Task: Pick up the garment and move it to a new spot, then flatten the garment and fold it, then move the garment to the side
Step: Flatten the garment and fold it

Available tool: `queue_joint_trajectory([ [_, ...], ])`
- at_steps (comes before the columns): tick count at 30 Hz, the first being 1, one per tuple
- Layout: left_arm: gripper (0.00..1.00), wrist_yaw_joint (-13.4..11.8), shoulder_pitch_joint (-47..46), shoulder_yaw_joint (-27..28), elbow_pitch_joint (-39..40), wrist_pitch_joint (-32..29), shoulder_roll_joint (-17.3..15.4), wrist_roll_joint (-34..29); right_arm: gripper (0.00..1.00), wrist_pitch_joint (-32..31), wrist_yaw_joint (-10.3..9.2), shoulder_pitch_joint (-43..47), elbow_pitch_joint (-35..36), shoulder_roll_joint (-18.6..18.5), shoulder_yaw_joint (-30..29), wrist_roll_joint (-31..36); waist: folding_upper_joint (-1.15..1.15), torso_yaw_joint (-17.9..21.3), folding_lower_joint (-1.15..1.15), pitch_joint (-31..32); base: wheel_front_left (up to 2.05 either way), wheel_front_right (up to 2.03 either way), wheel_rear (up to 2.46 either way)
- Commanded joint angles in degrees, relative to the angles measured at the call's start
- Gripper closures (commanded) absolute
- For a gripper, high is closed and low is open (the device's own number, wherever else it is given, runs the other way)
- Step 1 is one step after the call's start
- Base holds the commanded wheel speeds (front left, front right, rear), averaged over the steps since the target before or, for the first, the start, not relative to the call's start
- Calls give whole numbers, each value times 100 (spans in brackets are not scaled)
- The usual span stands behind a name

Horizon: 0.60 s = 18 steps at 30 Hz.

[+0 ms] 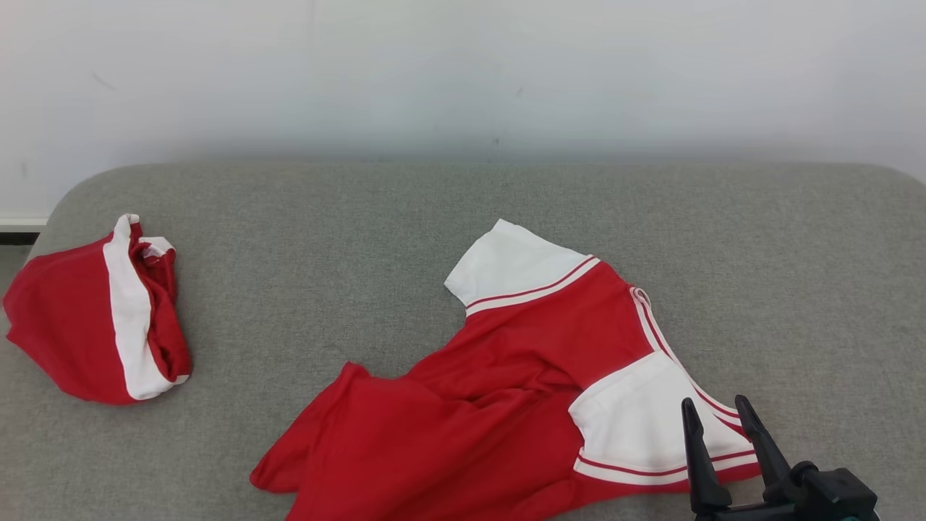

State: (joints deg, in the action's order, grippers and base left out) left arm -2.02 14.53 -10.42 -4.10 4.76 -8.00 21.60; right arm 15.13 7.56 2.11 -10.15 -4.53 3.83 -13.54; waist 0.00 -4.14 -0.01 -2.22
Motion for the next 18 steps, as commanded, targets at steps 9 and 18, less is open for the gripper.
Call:
queue_joint_trajectory([
  [9, 0, 61, -452, 256, -396, 735, -106, 13, 0, 3, -15, -79, -65, -54, 28, -10, 0, 225, 1, -19, 0, 0, 0],
  [18, 0, -151, -933, 617, 18, 1034, -23, -264, 0, 3, -15, -85, -114, -73, -23, 29, 0, 557, 1, -28, 0, 0, 0],
])
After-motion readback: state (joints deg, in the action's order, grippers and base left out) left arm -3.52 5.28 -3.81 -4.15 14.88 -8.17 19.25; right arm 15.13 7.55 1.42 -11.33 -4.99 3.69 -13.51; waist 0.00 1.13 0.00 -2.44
